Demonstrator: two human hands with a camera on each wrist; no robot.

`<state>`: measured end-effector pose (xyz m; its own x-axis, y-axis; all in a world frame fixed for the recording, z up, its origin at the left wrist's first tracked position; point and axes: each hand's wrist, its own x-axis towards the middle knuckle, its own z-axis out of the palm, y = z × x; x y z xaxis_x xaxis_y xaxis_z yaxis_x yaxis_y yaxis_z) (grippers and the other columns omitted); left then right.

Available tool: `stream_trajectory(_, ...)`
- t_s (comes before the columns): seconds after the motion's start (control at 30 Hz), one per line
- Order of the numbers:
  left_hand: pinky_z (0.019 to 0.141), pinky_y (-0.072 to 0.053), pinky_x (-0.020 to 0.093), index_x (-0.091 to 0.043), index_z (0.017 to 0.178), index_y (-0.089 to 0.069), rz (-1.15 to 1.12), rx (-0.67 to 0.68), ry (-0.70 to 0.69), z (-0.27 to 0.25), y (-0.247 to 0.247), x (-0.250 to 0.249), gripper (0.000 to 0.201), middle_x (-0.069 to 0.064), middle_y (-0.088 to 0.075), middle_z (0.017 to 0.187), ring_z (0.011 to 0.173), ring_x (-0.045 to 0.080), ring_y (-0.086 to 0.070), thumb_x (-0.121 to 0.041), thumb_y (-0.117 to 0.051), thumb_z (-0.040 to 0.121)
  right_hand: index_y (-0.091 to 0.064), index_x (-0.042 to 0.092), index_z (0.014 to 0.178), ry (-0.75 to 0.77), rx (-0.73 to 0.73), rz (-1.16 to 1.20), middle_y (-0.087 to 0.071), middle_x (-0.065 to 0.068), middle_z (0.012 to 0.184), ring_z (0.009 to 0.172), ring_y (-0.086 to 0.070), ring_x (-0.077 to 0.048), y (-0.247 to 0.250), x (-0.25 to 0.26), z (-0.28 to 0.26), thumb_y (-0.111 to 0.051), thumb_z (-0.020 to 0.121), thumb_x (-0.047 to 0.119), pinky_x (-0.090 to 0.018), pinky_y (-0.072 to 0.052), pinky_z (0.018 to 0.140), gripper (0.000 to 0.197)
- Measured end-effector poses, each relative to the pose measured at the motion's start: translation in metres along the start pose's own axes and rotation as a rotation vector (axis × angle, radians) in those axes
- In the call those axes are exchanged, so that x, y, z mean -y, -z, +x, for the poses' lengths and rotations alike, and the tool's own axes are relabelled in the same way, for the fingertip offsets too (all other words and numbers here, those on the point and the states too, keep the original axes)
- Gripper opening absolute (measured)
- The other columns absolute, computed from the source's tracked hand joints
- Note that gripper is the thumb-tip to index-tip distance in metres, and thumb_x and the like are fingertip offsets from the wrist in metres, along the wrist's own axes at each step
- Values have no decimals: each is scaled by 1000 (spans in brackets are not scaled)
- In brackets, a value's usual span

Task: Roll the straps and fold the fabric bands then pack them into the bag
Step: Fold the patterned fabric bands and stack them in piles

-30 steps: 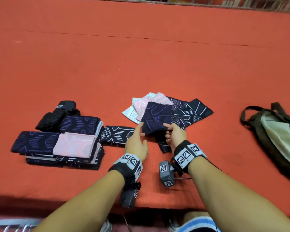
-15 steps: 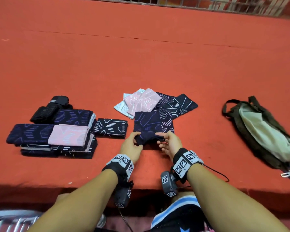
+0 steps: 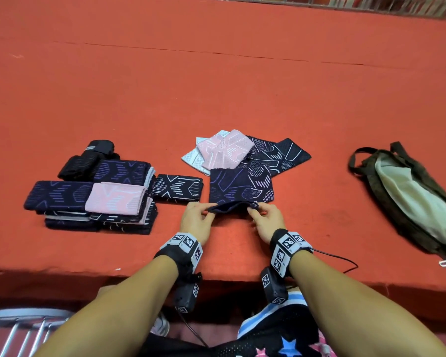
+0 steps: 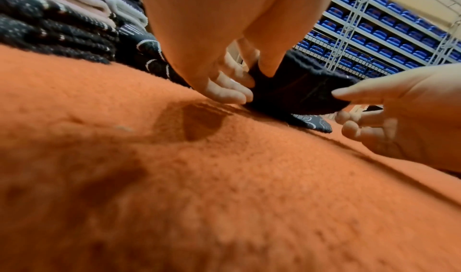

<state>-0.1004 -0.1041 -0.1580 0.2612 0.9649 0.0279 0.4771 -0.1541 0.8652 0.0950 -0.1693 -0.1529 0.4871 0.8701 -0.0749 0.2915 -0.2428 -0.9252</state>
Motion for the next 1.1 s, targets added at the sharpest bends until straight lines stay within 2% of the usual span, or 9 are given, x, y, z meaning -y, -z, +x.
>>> stream_trajectory(0.1, 93, -51, 29, -16, 113, -73, -4, -21, -2, -1, 3, 4, 20, -8, -53, 117, 94, 14, -63, -18, -64, 96, -72, 32, 90, 61, 7, -89, -58, 9, 98, 93, -64, -20, 0, 0, 0, -68, 90, 27, -36, -53, 89, 7)
stream_trajectory(0.2, 80, -57, 37, -27, 106, -68, -45, 8, 59, -5, 8, 5, 13, -4, -71, 95, 75, 12, -71, -26, -57, 99, -65, 46, 90, 47, 63, -94, -68, 9, 92, 81, -71, -17, -2, 5, -10, -59, 91, 41, -37, -58, 78, 8)
stream_trajectory(0.3, 73, -56, 34, -32, 100, -67, -50, 28, 92, -12, 9, 11, 12, -7, -72, 72, 60, 7, -70, -29, -55, 100, -57, 34, 100, 67, 93, -202, -69, 9, 92, 64, -72, -12, -3, 1, -20, -50, 98, 37, -36, -57, 76, 8)
stream_trajectory(0.4, 68, -48, 25, -30, 95, -65, -9, 17, 77, -20, 10, 13, 11, -7, -70, 72, 55, 5, -68, -30, -55, 101, -54, 35, 100, 76, 81, -239, -70, 5, 83, 67, -71, -18, -4, -7, -26, -45, 94, 50, -42, -57, 79, 19)
stream_trajectory(0.5, 63, -40, 22, -22, 95, -64, -11, -11, 123, -27, 10, 16, 16, -7, -63, 68, 51, 5, -66, -35, -56, 100, -54, 30, 97, 31, 87, -235, -68, 1, 76, 55, -69, -12, -5, -8, -31, -48, 100, 41, -39, -56, 78, 12)
stream_trajectory(0.63, 65, -44, 25, -26, 96, -66, -73, 1, 153, -30, 11, 17, 9, -8, -65, 72, 53, 7, -67, -35, -67, 93, -54, 30, 91, -13, 63, -200, -66, 3, 72, 52, -67, -9, -6, -13, -30, -51, 100, 41, -40, -56, 79, 14)
stream_trajectory(0.8, 71, -55, 35, -47, 99, -52, -53, 30, 145, -26, 8, 20, 34, -9, -70, 80, 59, 10, -69, -27, -74, 84, -49, 34, 88, -19, 45, -300, -68, 4, 58, 56, -67, -7, -8, -15, -19, -49, 100, 43, -36, -54, 77, 15)
stream_trajectory(0.97, 71, -53, 38, -41, 87, -40, 82, -40, 100, -27, 4, 21, 31, -11, -65, 82, 58, 14, -67, -28, -68, 89, -43, 30, 87, -49, 0, -327, -64, 4, 51, 51, -65, -11, -10, -13, -11, -54, 97, 43, -37, -53, 73, 20)
stream_trajectory(1.1, 78, -54, 35, -51, 102, -60, 119, -12, 77, -24, 5, 22, 22, -16, -66, 85, 66, 11, -67, -33, -66, 92, -40, 29, 94, -24, -21, -316, -64, 5, 53, 52, -66, -16, -12, -15, -12, -55, 96, 42, -38, -54, 72, 20)
